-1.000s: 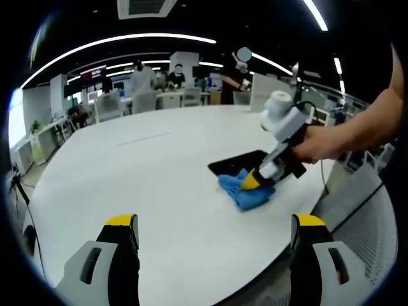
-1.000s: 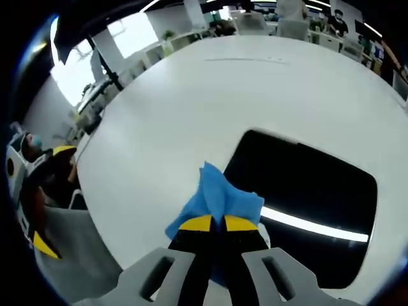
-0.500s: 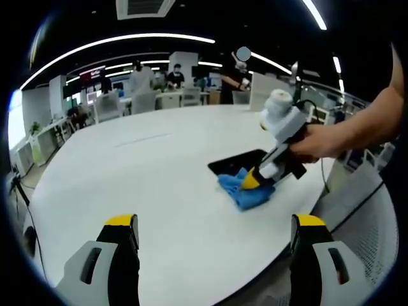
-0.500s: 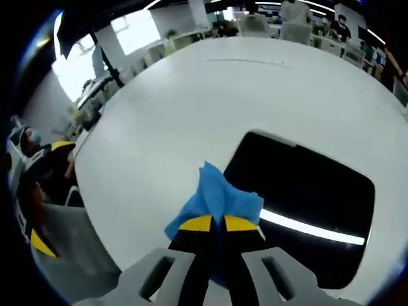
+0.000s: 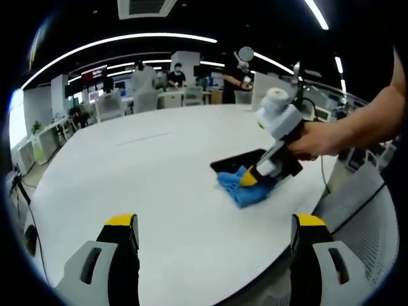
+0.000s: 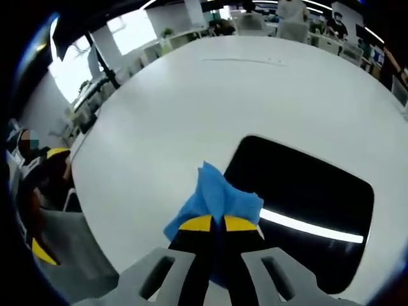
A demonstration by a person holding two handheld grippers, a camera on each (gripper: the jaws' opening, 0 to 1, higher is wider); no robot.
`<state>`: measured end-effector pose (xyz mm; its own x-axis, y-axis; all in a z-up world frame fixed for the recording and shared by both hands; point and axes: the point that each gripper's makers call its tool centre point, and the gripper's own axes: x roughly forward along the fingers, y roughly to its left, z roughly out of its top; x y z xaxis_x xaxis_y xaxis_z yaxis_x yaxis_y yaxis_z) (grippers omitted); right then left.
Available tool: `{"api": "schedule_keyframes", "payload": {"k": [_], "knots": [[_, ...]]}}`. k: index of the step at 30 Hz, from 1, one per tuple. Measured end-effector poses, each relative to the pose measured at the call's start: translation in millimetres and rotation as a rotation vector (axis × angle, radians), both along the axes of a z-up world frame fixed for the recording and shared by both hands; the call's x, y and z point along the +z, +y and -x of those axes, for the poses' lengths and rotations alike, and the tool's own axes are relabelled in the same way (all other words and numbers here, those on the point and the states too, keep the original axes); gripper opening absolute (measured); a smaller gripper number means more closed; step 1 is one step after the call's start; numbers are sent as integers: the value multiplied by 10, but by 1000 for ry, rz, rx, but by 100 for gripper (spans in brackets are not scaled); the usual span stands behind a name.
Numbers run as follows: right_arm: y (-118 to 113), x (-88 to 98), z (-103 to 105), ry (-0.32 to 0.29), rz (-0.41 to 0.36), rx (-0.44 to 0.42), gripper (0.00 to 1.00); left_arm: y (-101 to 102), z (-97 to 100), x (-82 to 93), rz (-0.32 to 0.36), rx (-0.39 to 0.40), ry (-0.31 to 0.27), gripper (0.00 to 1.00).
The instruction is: Wipe the mirror surface with the cleaning cloth until all visible marks leave the cleaned area.
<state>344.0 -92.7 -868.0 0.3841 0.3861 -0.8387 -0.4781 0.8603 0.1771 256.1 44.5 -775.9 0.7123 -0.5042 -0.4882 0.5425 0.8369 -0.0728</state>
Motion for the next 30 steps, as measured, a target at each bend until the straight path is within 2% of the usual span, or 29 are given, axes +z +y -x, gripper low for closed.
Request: {"api": "schedule_keyframes", "payload": {"k": [23, 30], "knots": [[-8, -2, -253, -15, 11, 9, 0, 2, 6, -24, 0, -5, 11, 100], [-19, -7, -387, -17, 10, 4, 0, 4, 4, -30, 2, -2, 16, 100]]}}
